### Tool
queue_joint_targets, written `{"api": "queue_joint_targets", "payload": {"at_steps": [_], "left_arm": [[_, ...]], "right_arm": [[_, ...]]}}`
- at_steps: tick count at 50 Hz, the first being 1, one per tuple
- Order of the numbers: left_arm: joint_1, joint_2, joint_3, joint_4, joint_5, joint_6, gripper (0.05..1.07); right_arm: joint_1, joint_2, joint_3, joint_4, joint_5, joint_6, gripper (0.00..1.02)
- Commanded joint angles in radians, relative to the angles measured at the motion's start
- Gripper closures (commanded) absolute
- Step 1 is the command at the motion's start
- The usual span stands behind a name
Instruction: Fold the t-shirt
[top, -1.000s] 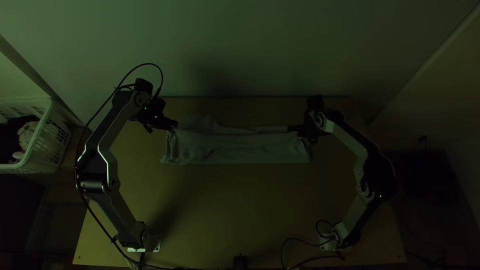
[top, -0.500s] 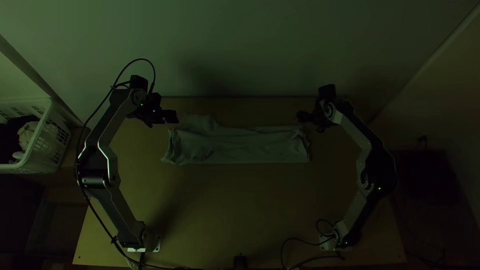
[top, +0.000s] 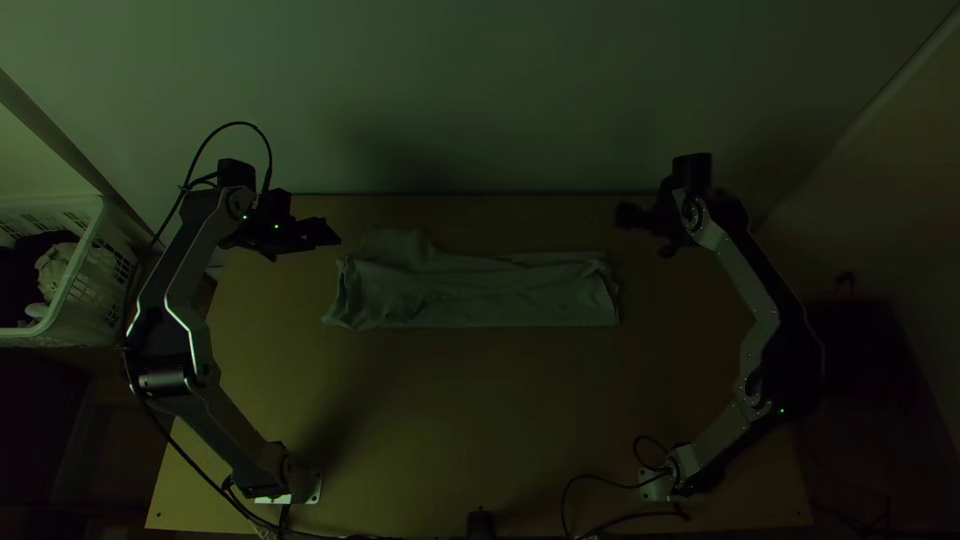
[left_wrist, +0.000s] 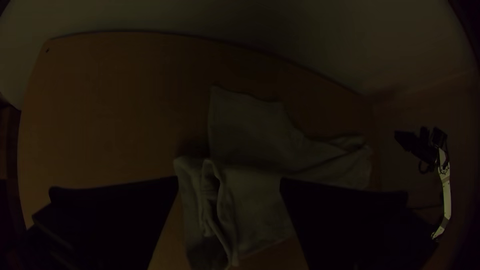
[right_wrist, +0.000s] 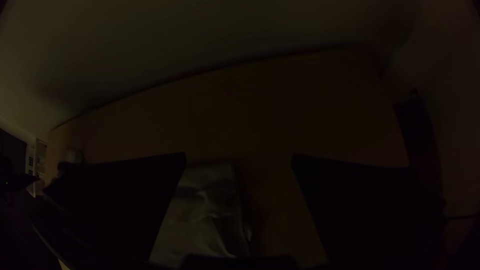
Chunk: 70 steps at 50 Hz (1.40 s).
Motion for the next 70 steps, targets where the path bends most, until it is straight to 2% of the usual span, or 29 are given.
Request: {"api": "queue_joint_targets", "payload": {"at_steps": [1,9,27,48,70], "left_arm": [[0.044,-0.062,-0.074,0.008,0.052,0.020,0.09],[0.107,-0.095,-0.181,0.020,0.130,0.053,0.09],[0.168,-0.105,-0.421,0.141,0.229,0.083,0.09],[0.158,0.005,-0.490,0.253,0.250,0.075,0.09],[0.072,0.063,-0.482,0.279,0.301,0.032,0.09]], "right_arm": [[-0.023,-0.068,-0.025,-0.009,-0.037,0.012,0.04],[-0.040,-0.116,-0.028,-0.013,-0.087,0.024,0.04],[-0.038,-0.177,-0.042,-0.067,-0.095,0.024,0.04],[-0.029,-0.246,-0.089,-0.082,-0.093,0.018,0.04],[-0.014,-0.277,-0.119,-0.082,-0.092,0.016,0.04]]}}
